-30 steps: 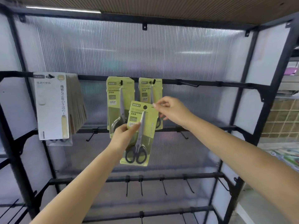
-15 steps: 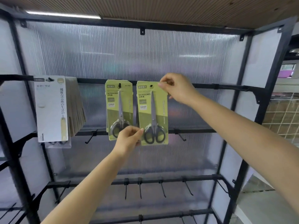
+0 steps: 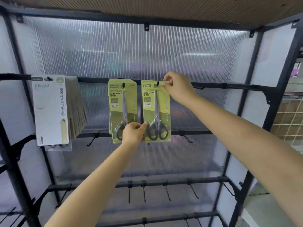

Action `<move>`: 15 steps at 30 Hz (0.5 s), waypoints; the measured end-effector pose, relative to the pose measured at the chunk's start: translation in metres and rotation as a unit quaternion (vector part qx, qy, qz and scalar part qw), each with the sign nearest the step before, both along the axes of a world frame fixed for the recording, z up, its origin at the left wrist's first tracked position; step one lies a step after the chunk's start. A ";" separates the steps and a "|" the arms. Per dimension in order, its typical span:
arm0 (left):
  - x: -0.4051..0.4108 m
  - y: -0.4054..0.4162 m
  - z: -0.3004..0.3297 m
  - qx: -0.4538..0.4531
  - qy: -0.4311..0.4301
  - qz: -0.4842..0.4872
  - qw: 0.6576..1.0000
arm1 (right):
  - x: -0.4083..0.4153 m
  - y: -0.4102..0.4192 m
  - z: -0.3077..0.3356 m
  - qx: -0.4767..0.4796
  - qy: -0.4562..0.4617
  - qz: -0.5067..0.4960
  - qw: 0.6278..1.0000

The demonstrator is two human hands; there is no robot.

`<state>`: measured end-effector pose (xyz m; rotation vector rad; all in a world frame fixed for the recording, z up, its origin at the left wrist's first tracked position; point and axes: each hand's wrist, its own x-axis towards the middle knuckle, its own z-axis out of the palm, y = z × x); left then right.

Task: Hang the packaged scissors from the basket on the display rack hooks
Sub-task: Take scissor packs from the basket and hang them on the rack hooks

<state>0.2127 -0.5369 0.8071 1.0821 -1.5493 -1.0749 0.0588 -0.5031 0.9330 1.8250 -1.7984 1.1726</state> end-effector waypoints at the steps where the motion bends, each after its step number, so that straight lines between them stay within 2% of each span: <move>1: -0.003 -0.005 0.001 -0.003 -0.014 0.014 1.000 | 0.000 -0.001 -0.001 -0.006 0.027 -0.009 1.000; 4: -0.012 -0.015 0.005 -0.015 -0.051 0.064 0.997 | 0.000 -0.004 -0.005 -0.016 0.111 -0.041 0.993; 7: -0.018 -0.022 0.008 -0.025 -0.072 0.088 0.993 | -0.001 -0.005 -0.010 0.019 0.167 -0.059 0.984; 15: -0.022 -0.030 0.008 -0.017 -0.070 0.107 0.992 | 0.000 -0.018 -0.019 0.087 0.218 -0.110 0.966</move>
